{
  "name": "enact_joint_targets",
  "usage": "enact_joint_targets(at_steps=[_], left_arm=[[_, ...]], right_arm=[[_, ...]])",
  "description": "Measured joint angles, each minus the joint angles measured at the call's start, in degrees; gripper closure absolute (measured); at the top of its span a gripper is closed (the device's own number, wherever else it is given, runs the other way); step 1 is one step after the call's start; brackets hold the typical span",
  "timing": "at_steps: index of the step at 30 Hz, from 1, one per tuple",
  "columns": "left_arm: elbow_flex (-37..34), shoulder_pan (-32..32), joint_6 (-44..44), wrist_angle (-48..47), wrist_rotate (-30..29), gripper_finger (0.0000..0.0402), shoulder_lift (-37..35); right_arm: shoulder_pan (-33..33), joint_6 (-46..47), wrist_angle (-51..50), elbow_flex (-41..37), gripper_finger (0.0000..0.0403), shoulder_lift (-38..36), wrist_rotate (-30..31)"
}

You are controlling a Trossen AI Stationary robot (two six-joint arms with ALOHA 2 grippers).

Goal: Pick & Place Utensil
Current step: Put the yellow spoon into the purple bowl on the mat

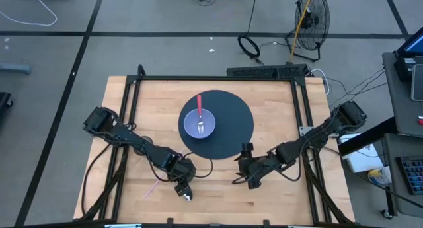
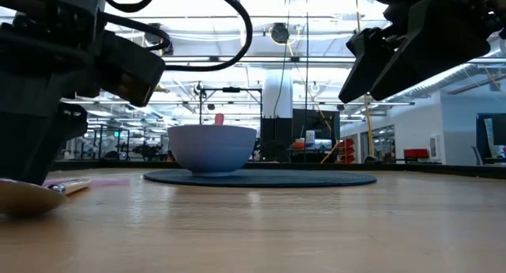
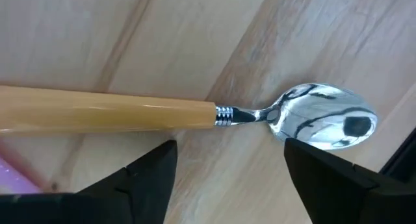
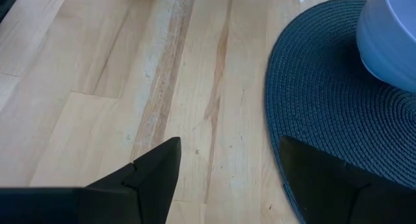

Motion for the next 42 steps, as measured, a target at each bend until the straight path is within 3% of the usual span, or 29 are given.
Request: enact_joint_targets(at_steps=[6,12,25,42], left_arm=[[-0.06,0.55,-2.41,1.98,-0.58,0.0105,0.07],[-0.06,0.87,-10.33,4.56,-6.2,0.0105,0.13],[0.21,0.7,-16.71,1.09,-11.4,0.0111,0.97],[0.01,0.44,-8.58,0.73,-15.03,0.0275,2.95]], right_arm=[[0.0,-0.02,0.0,0.0,0.0149,0.0,0.04],[0.0,-0.02,0.0,0.0,0.0149,0.0,0.07],[0.0,-0.26,0.0,0.0,0.0149,0.0,0.11],[0.0,-0.26,0.02,-0.02,0.0149,0.0,0.17]])
